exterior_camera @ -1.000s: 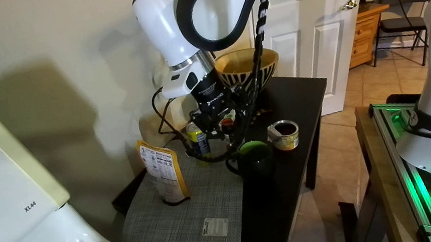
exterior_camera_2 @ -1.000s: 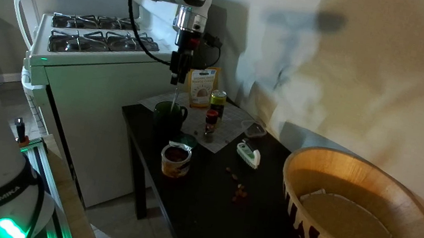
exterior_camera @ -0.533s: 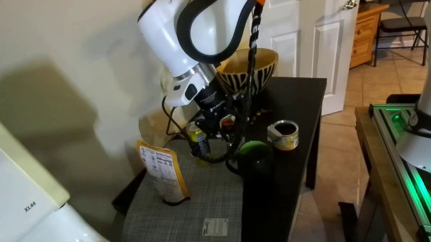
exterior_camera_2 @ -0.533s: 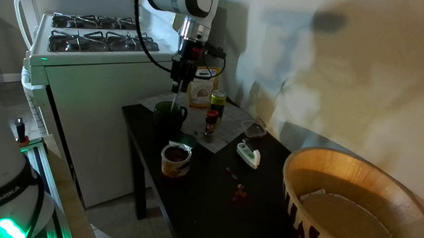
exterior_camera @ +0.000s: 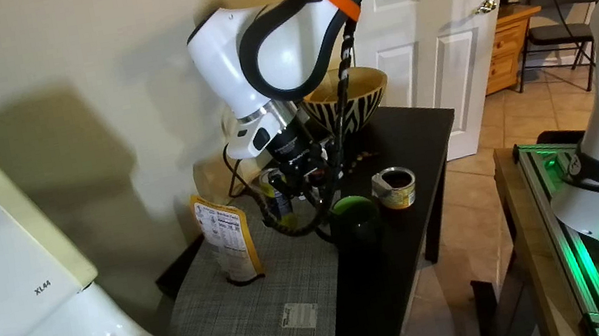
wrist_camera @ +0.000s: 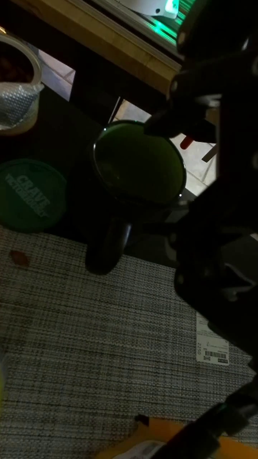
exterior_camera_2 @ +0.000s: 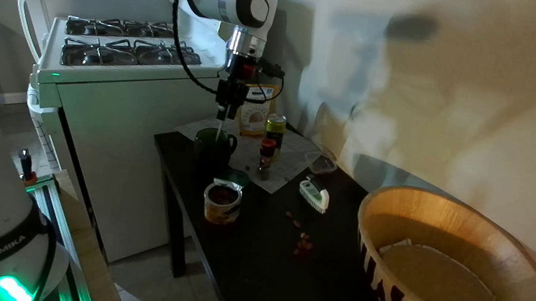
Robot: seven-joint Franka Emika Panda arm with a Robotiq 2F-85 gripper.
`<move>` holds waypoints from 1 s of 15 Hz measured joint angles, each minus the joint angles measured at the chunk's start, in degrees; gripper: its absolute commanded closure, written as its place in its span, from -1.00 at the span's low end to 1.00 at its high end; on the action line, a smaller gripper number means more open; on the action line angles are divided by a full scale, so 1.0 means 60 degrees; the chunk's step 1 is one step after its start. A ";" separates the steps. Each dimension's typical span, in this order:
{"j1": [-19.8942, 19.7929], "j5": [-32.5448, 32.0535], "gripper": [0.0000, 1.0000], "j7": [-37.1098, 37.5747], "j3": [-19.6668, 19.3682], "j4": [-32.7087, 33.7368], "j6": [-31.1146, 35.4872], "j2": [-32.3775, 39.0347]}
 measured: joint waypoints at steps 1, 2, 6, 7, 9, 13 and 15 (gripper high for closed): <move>0.0002 0.0000 -0.27 0.0000 0.0037 0.0035 0.0000 0.0057; 0.0003 0.0000 -0.27 -0.0001 0.0074 0.0076 0.0000 0.0115; 0.0007 0.0000 -0.08 -0.0021 0.0197 0.0242 0.0000 0.0365; 0.0007 0.0000 0.14 -0.0029 0.0218 0.0268 0.0000 0.0418; 0.0009 0.0000 0.50 -0.0039 0.0249 0.0335 -0.0007 0.0509; 0.0011 -0.0001 1.00 -0.0046 0.0275 0.0478 -0.0014 0.0649; 0.0011 -0.0001 0.96 -0.0047 0.0278 0.0501 -0.0067 0.0658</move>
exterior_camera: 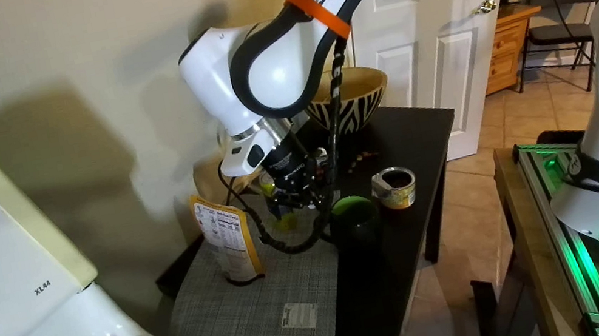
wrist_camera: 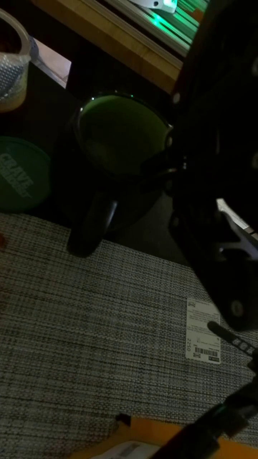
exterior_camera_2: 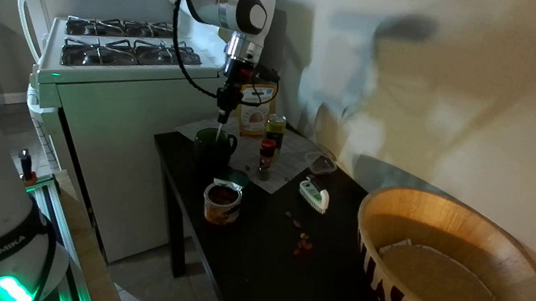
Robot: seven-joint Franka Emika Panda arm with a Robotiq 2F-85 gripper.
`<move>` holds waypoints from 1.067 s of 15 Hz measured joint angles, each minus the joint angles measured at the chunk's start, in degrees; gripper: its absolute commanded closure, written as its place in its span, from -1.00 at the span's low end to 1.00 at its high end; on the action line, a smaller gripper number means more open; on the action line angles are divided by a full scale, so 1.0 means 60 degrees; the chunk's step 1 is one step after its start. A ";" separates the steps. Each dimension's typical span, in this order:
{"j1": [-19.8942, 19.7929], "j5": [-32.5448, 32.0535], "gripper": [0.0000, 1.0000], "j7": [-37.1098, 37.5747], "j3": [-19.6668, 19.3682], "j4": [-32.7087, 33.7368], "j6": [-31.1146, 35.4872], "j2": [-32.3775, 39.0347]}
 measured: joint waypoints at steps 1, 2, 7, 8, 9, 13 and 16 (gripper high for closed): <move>0.0000 0.0000 0.96 0.0000 0.0000 0.0005 -0.0010 0.0002; 0.0000 0.0000 0.96 0.0000 0.0001 0.0005 -0.0020 0.0004; 0.0000 0.0000 0.96 -0.0140 0.0052 0.0108 -0.0417 -0.0048; 0.0000 0.0000 0.96 -0.0170 0.0073 0.0119 -0.0529 -0.0111; 0.0000 0.0000 0.95 -0.0193 0.0093 0.0119 -0.0615 -0.0212; -0.0002 -0.0004 0.94 -0.0208 0.0109 0.0048 -0.0674 -0.0948; -0.0003 -0.0004 0.94 -0.0200 0.0099 -0.0114 -0.0631 -0.1676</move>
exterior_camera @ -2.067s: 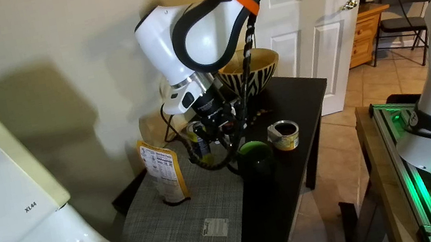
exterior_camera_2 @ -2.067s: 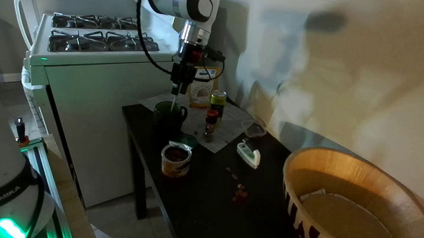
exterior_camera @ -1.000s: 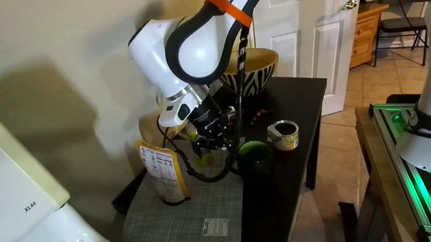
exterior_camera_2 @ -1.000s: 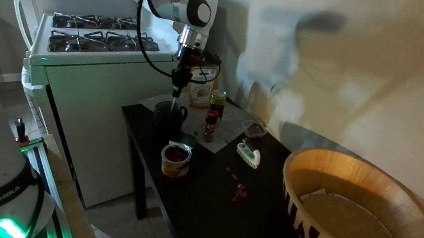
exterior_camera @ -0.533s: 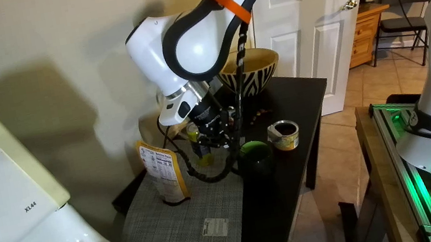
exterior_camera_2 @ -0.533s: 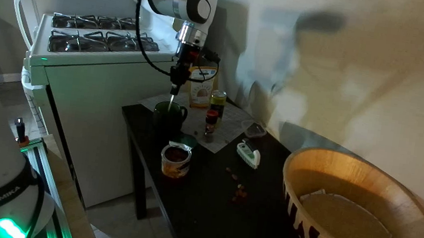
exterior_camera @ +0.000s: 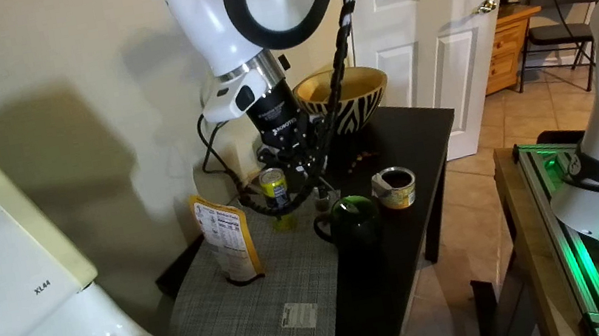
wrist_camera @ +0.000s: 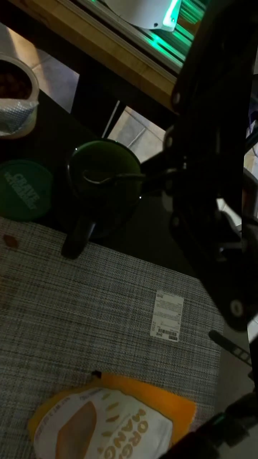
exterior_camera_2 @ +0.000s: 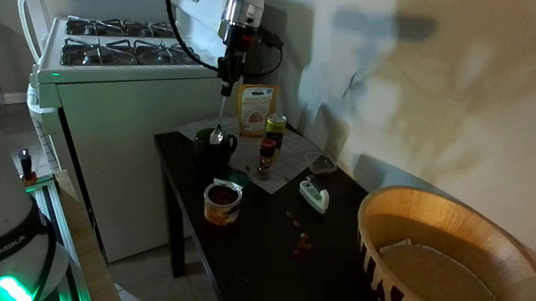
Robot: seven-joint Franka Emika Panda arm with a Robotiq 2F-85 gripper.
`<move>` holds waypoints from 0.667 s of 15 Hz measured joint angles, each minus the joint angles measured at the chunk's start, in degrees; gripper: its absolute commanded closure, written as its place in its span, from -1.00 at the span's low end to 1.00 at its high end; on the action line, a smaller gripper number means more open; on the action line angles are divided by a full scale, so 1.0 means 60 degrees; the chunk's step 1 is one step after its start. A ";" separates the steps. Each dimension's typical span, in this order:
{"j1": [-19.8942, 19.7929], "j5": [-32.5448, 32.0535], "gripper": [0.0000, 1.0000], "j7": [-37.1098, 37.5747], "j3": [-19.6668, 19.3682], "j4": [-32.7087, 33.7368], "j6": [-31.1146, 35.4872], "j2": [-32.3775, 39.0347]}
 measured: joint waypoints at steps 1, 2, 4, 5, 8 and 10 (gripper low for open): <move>0.0000 0.0002 0.94 0.0006 -0.0008 -0.0061 0.0018 -0.0242; 0.0000 0.0002 0.94 0.0022 -0.0018 -0.0122 0.0036 -0.0474; -0.0005 0.0002 0.94 0.0139 -0.0062 -0.0307 0.0131 -0.0929; -0.0015 0.0005 0.95 0.0332 -0.0121 -0.0447 0.0297 -0.1200; -0.0135 0.0111 0.95 0.1018 -0.0481 -0.1154 0.0739 -0.2233; -0.0289 0.0341 0.95 0.1289 -0.0882 -0.1894 0.0858 -0.3134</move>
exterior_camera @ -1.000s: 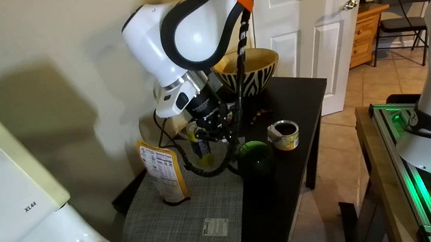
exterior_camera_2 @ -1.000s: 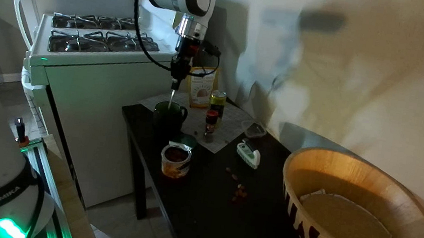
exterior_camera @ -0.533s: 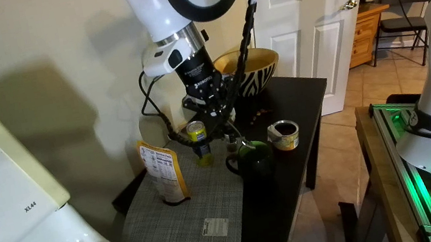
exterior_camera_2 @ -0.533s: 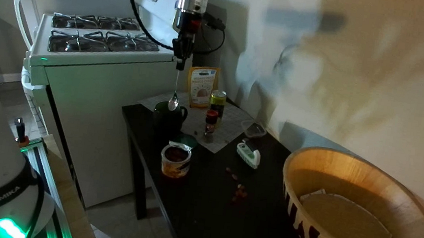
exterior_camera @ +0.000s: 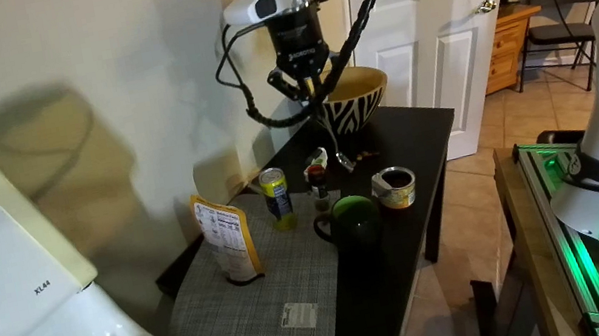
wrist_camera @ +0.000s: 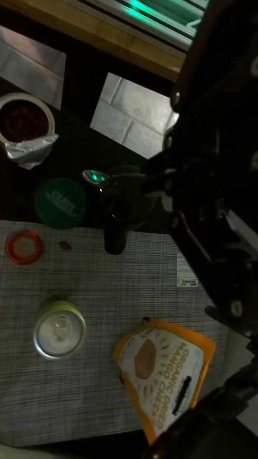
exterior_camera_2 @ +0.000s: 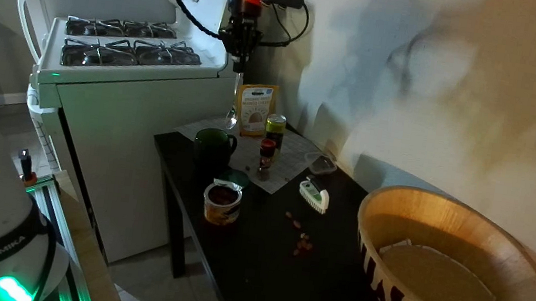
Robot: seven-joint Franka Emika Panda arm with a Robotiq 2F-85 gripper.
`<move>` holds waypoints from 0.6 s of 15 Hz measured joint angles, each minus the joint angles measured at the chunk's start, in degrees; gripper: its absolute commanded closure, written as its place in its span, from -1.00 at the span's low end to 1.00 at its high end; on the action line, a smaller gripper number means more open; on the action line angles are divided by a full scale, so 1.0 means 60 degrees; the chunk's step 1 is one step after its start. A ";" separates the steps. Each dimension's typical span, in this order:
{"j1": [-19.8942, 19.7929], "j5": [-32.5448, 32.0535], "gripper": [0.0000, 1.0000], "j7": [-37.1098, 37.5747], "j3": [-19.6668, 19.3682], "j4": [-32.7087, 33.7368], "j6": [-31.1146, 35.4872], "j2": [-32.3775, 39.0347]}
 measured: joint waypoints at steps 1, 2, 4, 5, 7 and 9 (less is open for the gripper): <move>-0.0080 0.0114 0.95 0.0128 -0.0221 -0.0439 0.0040 -0.0488; -0.0153 0.0210 0.96 0.0280 -0.0448 -0.0915 0.0065 -0.1003; -0.0269 0.0315 0.96 0.0691 -0.0848 -0.1884 0.0093 -0.2019; -0.0325 0.0319 0.96 0.0968 -0.1012 -0.2369 0.0095 -0.2535; -0.0443 0.0308 0.84 0.1618 -0.1288 -0.3335 0.0099 -0.3587; -0.0575 0.0295 0.84 0.2144 -0.1485 -0.4208 0.0110 -0.4553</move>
